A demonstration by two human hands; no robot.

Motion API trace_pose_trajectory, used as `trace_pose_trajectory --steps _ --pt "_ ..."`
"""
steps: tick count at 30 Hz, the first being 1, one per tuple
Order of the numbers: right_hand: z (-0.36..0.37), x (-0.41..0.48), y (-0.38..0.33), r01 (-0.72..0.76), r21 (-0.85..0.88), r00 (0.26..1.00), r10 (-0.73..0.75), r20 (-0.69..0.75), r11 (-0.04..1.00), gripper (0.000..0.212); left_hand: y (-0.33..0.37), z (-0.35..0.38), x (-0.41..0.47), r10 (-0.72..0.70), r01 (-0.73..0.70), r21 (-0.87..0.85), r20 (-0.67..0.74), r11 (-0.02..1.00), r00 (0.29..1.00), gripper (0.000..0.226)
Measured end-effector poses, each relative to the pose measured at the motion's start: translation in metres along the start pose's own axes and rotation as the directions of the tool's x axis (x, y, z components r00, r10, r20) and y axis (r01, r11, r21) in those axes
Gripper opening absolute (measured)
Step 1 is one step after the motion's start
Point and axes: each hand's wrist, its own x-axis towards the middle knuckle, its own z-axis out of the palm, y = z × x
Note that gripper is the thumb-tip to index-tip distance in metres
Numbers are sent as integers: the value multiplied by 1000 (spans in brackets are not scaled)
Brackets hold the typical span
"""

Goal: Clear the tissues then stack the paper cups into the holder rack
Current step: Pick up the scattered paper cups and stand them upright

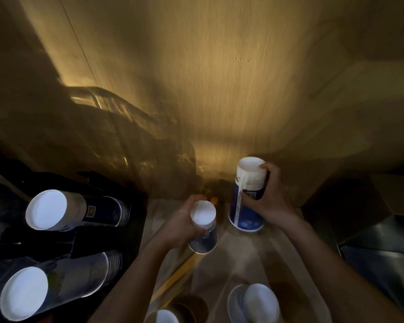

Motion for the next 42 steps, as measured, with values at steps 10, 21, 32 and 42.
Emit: trace_pose_trajectory --steps 10,21,32,42 --pt "2 -18 -69 455 107 881 -429 -201 884 76 -3 3 6 6 -12 -167 -34 986 999 74" --pt "43 -27 -25 255 -117 943 -220 249 960 76 -11 3 5 10 -8 -78 33 997 999 96" --pt "68 -35 16 240 -149 928 -181 325 959 56 -7 4 16 105 -102 145 -16 984 994 75" --pt "58 -31 -1 204 -262 913 -87 398 943 53 9 2 5 46 -55 153 60 987 997 78"
